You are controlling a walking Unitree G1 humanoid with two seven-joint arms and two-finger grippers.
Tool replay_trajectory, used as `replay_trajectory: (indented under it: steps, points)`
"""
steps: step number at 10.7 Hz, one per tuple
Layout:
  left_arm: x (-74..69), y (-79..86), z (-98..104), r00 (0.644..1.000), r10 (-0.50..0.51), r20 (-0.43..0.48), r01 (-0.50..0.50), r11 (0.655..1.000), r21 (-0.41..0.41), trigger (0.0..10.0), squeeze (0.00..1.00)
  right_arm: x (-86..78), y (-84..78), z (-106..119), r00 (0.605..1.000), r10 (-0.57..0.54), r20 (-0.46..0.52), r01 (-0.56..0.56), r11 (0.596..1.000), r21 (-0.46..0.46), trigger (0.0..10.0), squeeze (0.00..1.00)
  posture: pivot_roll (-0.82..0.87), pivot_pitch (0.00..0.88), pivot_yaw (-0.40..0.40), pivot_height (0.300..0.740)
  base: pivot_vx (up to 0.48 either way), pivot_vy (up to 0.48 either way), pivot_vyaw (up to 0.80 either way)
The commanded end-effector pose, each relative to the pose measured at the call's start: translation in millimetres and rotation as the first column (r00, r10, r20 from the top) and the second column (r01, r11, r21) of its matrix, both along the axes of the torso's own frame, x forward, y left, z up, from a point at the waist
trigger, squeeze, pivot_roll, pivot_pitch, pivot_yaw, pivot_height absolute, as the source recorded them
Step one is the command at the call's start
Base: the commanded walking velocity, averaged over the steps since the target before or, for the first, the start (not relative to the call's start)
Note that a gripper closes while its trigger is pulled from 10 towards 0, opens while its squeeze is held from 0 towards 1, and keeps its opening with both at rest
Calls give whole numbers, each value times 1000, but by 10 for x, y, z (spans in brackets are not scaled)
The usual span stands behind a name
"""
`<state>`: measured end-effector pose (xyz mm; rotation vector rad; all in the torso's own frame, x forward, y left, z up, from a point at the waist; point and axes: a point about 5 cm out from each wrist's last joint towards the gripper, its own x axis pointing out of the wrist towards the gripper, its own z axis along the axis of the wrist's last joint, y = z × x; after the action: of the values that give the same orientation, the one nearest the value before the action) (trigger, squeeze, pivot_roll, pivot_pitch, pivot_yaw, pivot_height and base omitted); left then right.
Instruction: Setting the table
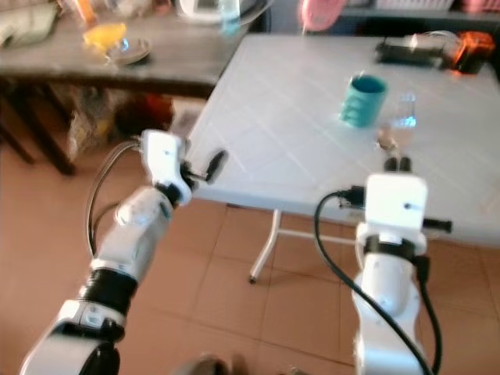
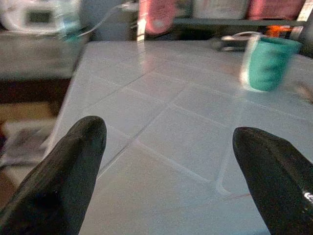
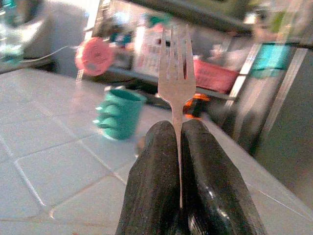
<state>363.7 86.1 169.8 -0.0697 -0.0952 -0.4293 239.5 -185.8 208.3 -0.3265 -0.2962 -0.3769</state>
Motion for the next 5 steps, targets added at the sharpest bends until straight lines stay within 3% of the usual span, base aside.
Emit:
replay_trajectory:
  steps: [1,5]
  points:
    - [14,19,46,1000,-2,19,2,1000,13,10000,0,-18,7,33,1000,-2,16,2,1000,-2,10000,0,-89,122,74,740,0,469,0]
    - [23,6,38,1000,-6,17,5,1000,20,10000,0,-40,2,33,1000,-8,20,8,1000,-3,10000,0,-89,126,74,740,0,473,0]
